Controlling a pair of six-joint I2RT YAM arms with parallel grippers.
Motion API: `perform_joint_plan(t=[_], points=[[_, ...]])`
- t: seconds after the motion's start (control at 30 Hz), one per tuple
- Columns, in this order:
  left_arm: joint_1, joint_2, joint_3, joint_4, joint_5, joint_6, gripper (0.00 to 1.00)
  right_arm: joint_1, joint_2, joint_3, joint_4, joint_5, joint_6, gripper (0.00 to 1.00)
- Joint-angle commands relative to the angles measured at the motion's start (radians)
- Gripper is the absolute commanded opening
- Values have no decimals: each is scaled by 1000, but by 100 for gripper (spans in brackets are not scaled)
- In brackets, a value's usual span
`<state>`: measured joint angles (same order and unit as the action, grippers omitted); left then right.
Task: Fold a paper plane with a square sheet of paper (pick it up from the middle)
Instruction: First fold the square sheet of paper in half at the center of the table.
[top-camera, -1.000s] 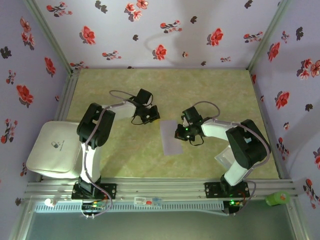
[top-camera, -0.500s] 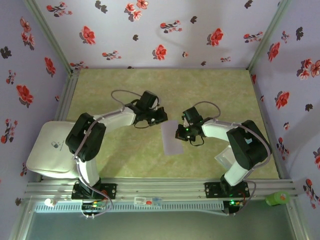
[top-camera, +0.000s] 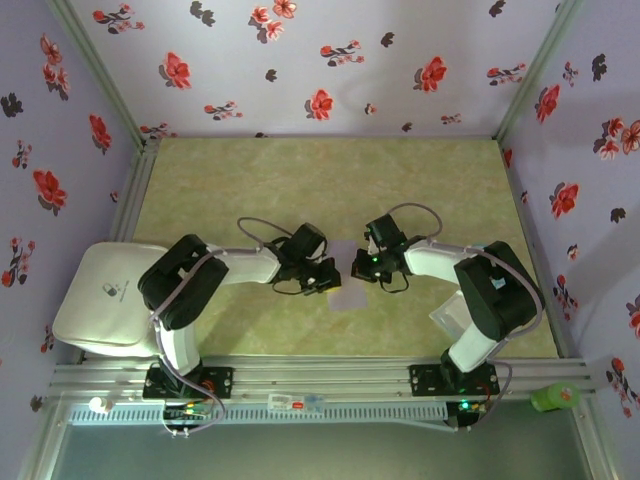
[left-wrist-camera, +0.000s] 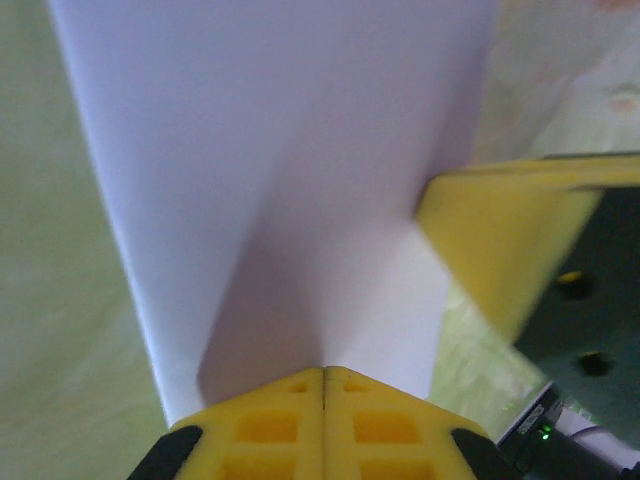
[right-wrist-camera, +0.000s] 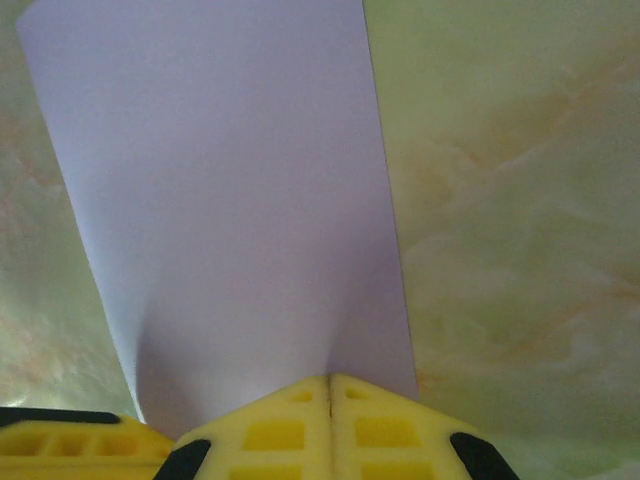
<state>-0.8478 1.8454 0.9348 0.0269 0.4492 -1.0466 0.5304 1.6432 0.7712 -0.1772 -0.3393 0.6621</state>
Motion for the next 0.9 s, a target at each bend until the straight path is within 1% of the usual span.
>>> perform_joint_plan(t=[0.0, 0.2, 0.43, 0.6, 0.73, 0.8, 0.87], points=[[-12, -5, -50, 77, 11, -44, 7, -7, 34, -58, -164, 123, 4, 0], [-24, -46, -143, 97, 16, -40, 7, -9, 33, -66, -161, 133, 8, 0], [-50, -129, -202, 42, 8, 0, 9, -9, 34, -64, -161, 133, 10, 0], [-75, -166, -197, -10, 6, 50, 10, -9, 31, -64, -165, 135, 11, 0], [-77, -188, -187, -25, 20, 57, 10, -9, 29, -58, -170, 127, 9, 0], [-76, -226, -188, -29, -1, 65, 10, -7, 27, -56, -172, 123, 2, 0], [-74, -267, -185, -55, -58, 77, 11, -7, 32, -43, -176, 100, -12, 0]])
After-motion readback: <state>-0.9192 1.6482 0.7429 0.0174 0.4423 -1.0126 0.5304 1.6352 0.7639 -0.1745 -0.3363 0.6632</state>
